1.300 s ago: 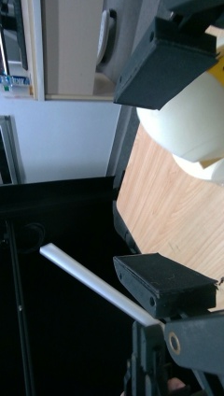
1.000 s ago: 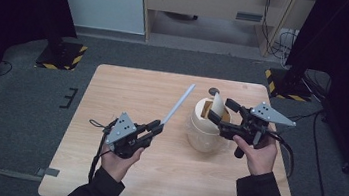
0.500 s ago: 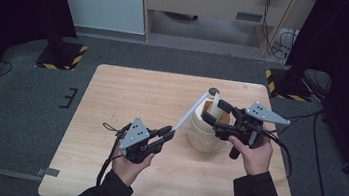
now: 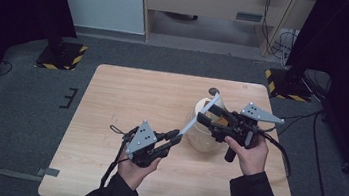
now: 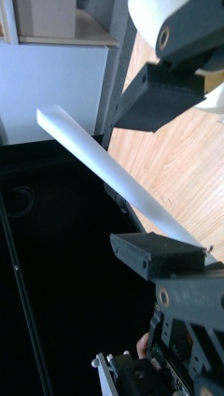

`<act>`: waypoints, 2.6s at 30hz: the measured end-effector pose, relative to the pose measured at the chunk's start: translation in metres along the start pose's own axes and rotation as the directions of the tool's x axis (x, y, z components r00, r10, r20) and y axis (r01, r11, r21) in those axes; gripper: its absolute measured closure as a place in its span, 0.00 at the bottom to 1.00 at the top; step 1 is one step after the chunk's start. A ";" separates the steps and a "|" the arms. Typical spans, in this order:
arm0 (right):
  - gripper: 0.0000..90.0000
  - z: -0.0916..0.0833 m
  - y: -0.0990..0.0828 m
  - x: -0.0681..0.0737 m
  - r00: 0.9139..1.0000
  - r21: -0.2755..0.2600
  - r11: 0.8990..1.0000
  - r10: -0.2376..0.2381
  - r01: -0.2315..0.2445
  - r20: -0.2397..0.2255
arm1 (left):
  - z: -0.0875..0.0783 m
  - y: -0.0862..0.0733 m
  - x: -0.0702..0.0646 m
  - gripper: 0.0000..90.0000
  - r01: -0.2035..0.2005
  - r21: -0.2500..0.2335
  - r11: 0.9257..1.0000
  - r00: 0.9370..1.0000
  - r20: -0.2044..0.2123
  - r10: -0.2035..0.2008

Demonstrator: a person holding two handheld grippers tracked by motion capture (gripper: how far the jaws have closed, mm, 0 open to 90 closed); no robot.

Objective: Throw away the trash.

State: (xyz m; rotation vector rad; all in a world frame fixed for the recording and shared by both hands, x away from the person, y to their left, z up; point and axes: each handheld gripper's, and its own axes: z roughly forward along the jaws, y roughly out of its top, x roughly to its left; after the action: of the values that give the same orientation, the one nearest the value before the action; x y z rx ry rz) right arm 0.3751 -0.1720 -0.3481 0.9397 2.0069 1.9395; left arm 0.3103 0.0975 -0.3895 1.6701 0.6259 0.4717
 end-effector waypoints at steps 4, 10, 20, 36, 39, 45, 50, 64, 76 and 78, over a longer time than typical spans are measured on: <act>0.53 0.001 -0.001 0.002 0.999 0.030 0.999 0.035 -0.034 -0.024 | 0.000 -0.001 0.000 0.88 -0.001 0.005 1.000 1.000 0.000 0.001; 0.61 0.004 -0.003 0.002 0.998 0.047 0.998 0.052 -0.051 -0.020 | 0.002 -0.005 -0.001 0.88 -0.008 0.024 1.000 1.000 0.004 0.008; 0.80 0.002 -0.004 0.005 0.996 0.040 0.997 0.063 -0.060 -0.064 | 0.004 -0.007 -0.002 0.87 -0.009 0.035 0.999 1.000 0.008 0.008; 0.89 -0.001 -0.007 0.007 0.999 0.049 0.999 0.014 -0.012 -0.041 | -0.033 -0.047 0.044 0.72 0.101 0.185 0.978 0.993 -0.087 -0.086; 0.89 -0.001 -0.009 0.008 0.999 0.060 0.998 0.007 -0.005 -0.038 | -0.048 -0.063 0.060 0.68 0.136 0.244 0.960 0.985 -0.141 -0.104; 0.89 -0.006 -0.010 0.007 1.000 0.060 0.998 -0.006 0.007 -0.022 | -0.067 -0.088 0.088 0.53 0.206 0.336 0.919 0.962 -0.243 -0.127; 0.89 -0.017 -0.013 -0.001 1.000 0.043 0.999 0.002 -0.002 0.011 | -0.069 -0.104 0.105 0.43 0.247 0.391 0.886 0.944 -0.304 -0.129; 0.89 -0.061 0.007 -0.016 0.995 -0.104 0.994 -0.006 0.016 0.099 | -0.062 -0.127 0.117 0.32 0.316 0.499 0.807 0.924 -0.355 -0.142; 0.89 -0.072 0.016 -0.020 0.981 -0.211 0.975 -0.023 0.064 0.193 | -0.054 -0.136 0.118 0.24 0.297 0.552 0.779 0.933 -0.341 -0.114; 0.89 -0.075 0.021 -0.020 0.978 -0.241 0.968 -0.024 0.075 0.208 | -0.052 -0.137 0.118 0.23 0.287 0.561 0.777 0.936 -0.336 -0.103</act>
State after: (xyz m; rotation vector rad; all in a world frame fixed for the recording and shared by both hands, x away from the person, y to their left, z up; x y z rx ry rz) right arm 0.3560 -0.2460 -0.3247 0.9693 1.6174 1.9232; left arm 0.3492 0.2293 -0.5178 2.1224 1.2631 0.3825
